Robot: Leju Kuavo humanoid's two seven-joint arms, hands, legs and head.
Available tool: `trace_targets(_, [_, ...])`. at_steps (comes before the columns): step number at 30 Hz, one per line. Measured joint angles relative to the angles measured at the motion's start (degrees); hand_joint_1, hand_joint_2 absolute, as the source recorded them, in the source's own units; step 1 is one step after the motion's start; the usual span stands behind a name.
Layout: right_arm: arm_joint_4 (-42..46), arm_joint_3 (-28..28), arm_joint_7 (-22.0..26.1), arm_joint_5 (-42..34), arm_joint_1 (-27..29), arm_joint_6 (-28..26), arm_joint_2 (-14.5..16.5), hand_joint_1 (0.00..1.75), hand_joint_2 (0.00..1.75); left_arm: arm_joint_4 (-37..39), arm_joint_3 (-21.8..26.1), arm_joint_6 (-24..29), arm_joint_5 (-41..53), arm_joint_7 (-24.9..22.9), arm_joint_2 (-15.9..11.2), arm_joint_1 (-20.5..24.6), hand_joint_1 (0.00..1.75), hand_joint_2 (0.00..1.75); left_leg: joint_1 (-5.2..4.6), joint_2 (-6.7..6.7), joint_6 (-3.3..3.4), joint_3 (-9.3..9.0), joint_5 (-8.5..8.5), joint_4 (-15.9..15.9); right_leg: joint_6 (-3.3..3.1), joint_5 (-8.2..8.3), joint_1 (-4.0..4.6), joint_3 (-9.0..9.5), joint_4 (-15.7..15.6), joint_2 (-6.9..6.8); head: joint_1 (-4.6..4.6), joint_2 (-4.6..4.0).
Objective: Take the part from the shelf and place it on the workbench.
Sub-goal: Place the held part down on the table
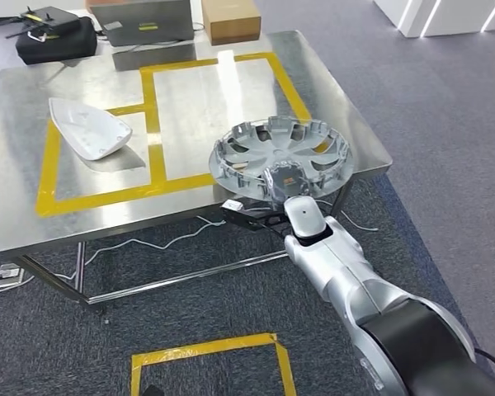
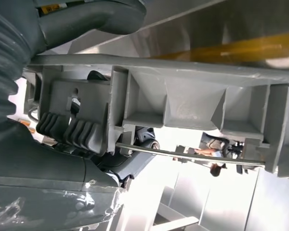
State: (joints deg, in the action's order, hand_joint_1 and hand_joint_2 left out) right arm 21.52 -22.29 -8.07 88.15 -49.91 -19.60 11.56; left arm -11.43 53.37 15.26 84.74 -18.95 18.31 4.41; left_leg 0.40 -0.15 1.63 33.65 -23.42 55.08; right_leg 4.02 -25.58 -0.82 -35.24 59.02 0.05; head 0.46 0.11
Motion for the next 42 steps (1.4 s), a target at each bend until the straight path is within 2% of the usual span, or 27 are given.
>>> trace_targets(3, [-0.1,0.0,0.1,-0.2,0.5,-0.2,-0.5,1.75,1.75,0.0,0.0,0.3,0.0,0.0,0.0,-0.1,0.0,1.75,0.28,0.04,-0.08,-0.79,0.06,-0.6,0.05,-4.17,-0.18,-5.82,10.7,0.11,0.39,0.0])
trace_targets(4, [-0.1,0.0,0.1,-0.2,0.8,-0.2,-0.6,1.75,1.75,0.0,0.0,0.3,0.0,0.0,0.0,-0.2,0.0,1.75,0.4,-0.04,-0.3,-0.95,-0.11,-0.6,0.21,-4.52,-0.32,-7.35,13.1,0.11,0.44,0.0])
trace_targets(5, [-0.1,0.0,0.1,-0.2,1.1,-0.3,-0.7,1.75,1.75,0.0,0.0,0.3,0.0,0.0,0.0,-0.3,0.0,1.75,0.61,-0.12,-0.64,-1.13,-0.34,-0.5,0.45,-3.75,-0.51,-7.83,13.3,0.09,0.47,0.0])
trace_targets(7, [-0.2,0.0,0.2,-0.2,1.3,-0.3,-0.8,1.75,1.75,0.0,0.0,0.4,0.0,0.0,0.0,-0.4,0.0,1.75,1.27,-0.29,-1.7,-1.56,-1.17,0.2,1.3,0.26,-1.17,-5.4,7.3,-0.04,0.49,0.0])
trace_targets(8, [-0.2,0.0,0.2,-0.2,1.2,-0.3,-0.9,1.75,1.75,0.0,0.0,0.4,0.0,0.0,-0.1,-0.4,0.0,1.75,1.5,-0.37,-2.38,-1.59,-1.75,0.6,1.78,1.57,-1.39,-3.52,3.8,0.1,0.66,0.0])
trace_targets(9, [-0.2,0.0,0.2,-0.2,1.2,-0.4,-0.9,1.75,1.75,0.0,0.0,0.5,0.0,0.0,-0.2,-0.3,0.0,1.75,1.61,-0.45,-2.98,-1.55,-2.34,1.2,1.75,2.2,-1.56,-2.11,1.3,0.27,0.81,0.0])
trace_targets(11, [-0.2,0.0,0.2,-0.3,1.2,-0.4,-1.0,1.75,1.75,-0.1,0.0,0.6,0.0,0.0,-0.3,-0.4,0.0,1.75,1.56,-0.62,-3.69,-1.54,-2.98,1.6,0.79,1.35,-1.46,-1.22,0.3,0.72,0.8,0.0])
trace_targets(12, [-0.2,0.0,0.2,-0.3,1.3,-0.5,-1.0,1.75,1.75,-0.1,0.0,0.7,0.0,0.1,-0.2,-0.4,0.0,1.75,1.59,-0.68,-3.81,-1.68,-3.14,1.6,-0.04,1.1,-1.44,-1.34,0.5,0.8,0.63,0.0])
trace_targets(14, [-0.2,0.0,0.2,-0.3,1.3,-0.6,-1.0,1.75,1.75,-0.1,0.0,0.9,0.0,0.1,-0.2,-0.4,0.0,1.75,1.69,-0.59,-4.03,-1.63,-3.65,2.2,-1.15,0.48,-1.36,-1.0,0.8,0.93,0.4,0.0])
trace_targets(16, [-0.1,0.0,0.2,-0.3,1.2,-0.7,-1.0,1.75,1.75,-0.1,0.0,1.1,0.0,0.2,-0.2,-0.3,0.0,1.75,1.52,-0.41,-4.11,0.93,-5.43,7.2,-2.11,-0.17,-1.32,-0.13,0.8,0.97,0.28,0.0])
trace_targets(18, [-0.1,0.0,0.2,-0.4,1.3,-0.7,-1.0,1.75,1.75,-0.1,0.0,1.2,0.0,0.3,-0.2,-0.4,0.0,1.75,1.17,-0.36,-3.94,6.12,-7.61,15.2,-2.66,-0.93,-1.18,0.72,0.8,0.96,0.21,0.0])
trace_targets(19, [-0.2,0.0,0.2,-0.4,1.4,-0.7,-1.0,1.75,1.75,-0.1,0.0,1.3,0.0,0.3,-0.3,-0.5,0.0,1.75,1.03,-0.36,-3.75,8.43,-7.73,18.0,-2.77,-1.38,-1.09,1.19,0.7,1.01,0.21,0.0])
trace_targets(20, [-0.2,0.0,0.2,-0.4,1.6,-0.7,-1.0,1.75,1.75,-0.1,0.1,1.3,0.0,0.3,-0.3,-0.6,0.0,1.75,0.86,-0.36,-3.46,9.92,-6.64,19.0,-2.78,-1.88,-1.02,1.75,0.7,1.1,0.21,0.0])
trace_targets(21, [-0.2,0.0,0.2,-0.4,1.7,-0.7,-1.0,1.75,1.75,-0.1,0.1,1.3,0.0,0.3,-0.3,-0.8,0.0,1.75,0.69,-0.36,-3.08,10.33,-4.36,17.7,-2.72,-2.43,-0.99,2.44,0.7,1.23,0.2,0.0])
trace_targets(23, [-0.2,0.0,0.2,-0.5,1.8,-0.8,-1.0,1.75,1.75,-0.1,0.1,1.3,0.0,0.3,-0.3,-1.0,0.0,1.75,0.3,-0.33,-2.27,8.79,1.59,10.9,-2.35,-3.63,-0.96,3.85,0.6,1.4,0.18,0.0])
trace_targets(24, [-0.2,0.0,0.2,-0.5,1.8,-0.8,-1.1,1.75,1.75,-0.1,0.1,1.4,0.0,0.3,-0.3,-1.0,0.0,1.75,0.1,-0.3,-1.99,7.5,3.18,7.5,-2.01,-4.23,-0.84,4.48,0.4,1.5,0.12,0.0])
trace_targets(25, [-0.2,0.0,0.2,-0.6,1.8,-0.9,-1.1,1.75,1.75,-0.1,0.1,1.4,0.0,0.3,-0.2,-1.1,0.0,1.75,-0.04,-0.23,-1.9,6.46,3.57,5.1,-1.63,-4.7,-0.72,4.81,0.2,1.55,0.08,0.0])
trace_targets(26, [-0.3,0.0,0.2,-0.6,1.8,-0.9,-1.2,1.75,1.75,-0.1,0.1,1.5,0.0,0.3,-0.2,-1.1,0.0,1.75,-0.11,-0.2,-1.85,5.75,3.04,3.8,-1.2,-4.92,-0.6,5.23,0.0,1.57,0.06,0.0])
trace_targets(29, [-0.3,0.0,0.2,-0.7,1.6,-1.2,-1.3,1.75,1.75,-0.1,0.1,1.7,0.0,0.3,0.0,-1.1,0.0,1.75,0.02,-0.26,-1.35,4.38,1.18,2.7,-0.17,-4.94,-0.5,5.95,0.2,1.27,0.11,0.0])
trace_targets(31, [-0.3,0.0,0.2,-0.8,1.3,-1.3,-1.4,1.75,1.75,-0.1,0.1,1.9,0.0,0.3,0.0,-1.1,0.0,1.75,0.06,-0.35,-0.81,3.29,0.47,2.6,-0.14,-5.49,-0.33,3.44,4.5,0.83,0.3,0.01])
trace_targets(34, [-0.5,0.0,0.2,-1.0,2.1,-1.3,-1.6,1.75,1.75,-0.1,0.1,2.1,0.0,0.3,0.0,-1.2,0.0,1.75,-0.2,-0.48,-0.21,1.54,-1.02,2.6,-0.71,-8.96,0.37,-3.87,14.2,0.61,0.55,0.0])
trace_targets(35, [-0.6,0.0,0.2,-1.1,2.4,-1.3,-1.7,1.75,1.75,-0.1,0.1,2.2,0.0,0.3,0.0,-1.2,0.0,1.75,-0.32,-0.59,-0.1,0.76,-1.61,2.6,-0.87,-10.04,0.57,-5.64,15.2,0.62,0.62,0.0])
trace_targets(36, [-0.6,0.0,0.3,-1.2,2.6,-1.4,-1.7,1.75,1.75,-0.1,0.1,2.3,0.0,0.3,0.0,-1.3,0.0,1.75,-0.46,-0.71,-0.04,-0.15,-2.26,2.6,-1.02,-10.06,0.73,-6.6,14.4,0.62,0.67,0.0])
trace_targets(37, [-0.7,0.0,0.3,-1.2,2.7,-1.4,-1.8,1.75,1.75,-0.1,0.1,2.3,0.0,0.3,0.0,-1.3,0.0,1.75,-0.59,-0.8,-0.03,-1.2,-2.98,2.6,-1.23,-8.32,0.86,-6.79,12.0,0.61,0.71,0.0])
trace_targets(40, [-0.8,0.0,0.6,-1.5,2.7,-1.5,-2.0,1.75,1.75,0.0,0.1,2.6,0.0,0.1,0.0,-1.4,0.0,1.75,-0.94,-0.96,-0.31,-3.66,-5.21,2.8,-2.13,2.39,1.29,-5.62,2.3,0.58,0.68,0.0])
trace_targets(41, [-0.9,0.0,0.7,-1.5,2.6,-1.5,-2.0,1.75,1.75,0.0,0.1,2.7,0.0,0.1,0.0,-1.3,0.0,1.75,-1.0,-1.01,-0.54,-4.04,-5.71,2.9,-2.48,4.43,1.42,-5.31,0.9,0.58,0.66,0.0])
trace_targets(42, [-0.9,0.0,0.8,-1.6,2.5,-1.6,-2.1,1.75,1.75,0.0,0.1,2.8,0.0,0.1,0.0,-1.2,0.0,1.75,-1.06,-1.06,-0.82,-4.33,-5.93,3.0,-2.85,4.85,1.55,-5.12,0.5,0.58,0.66,0.0])
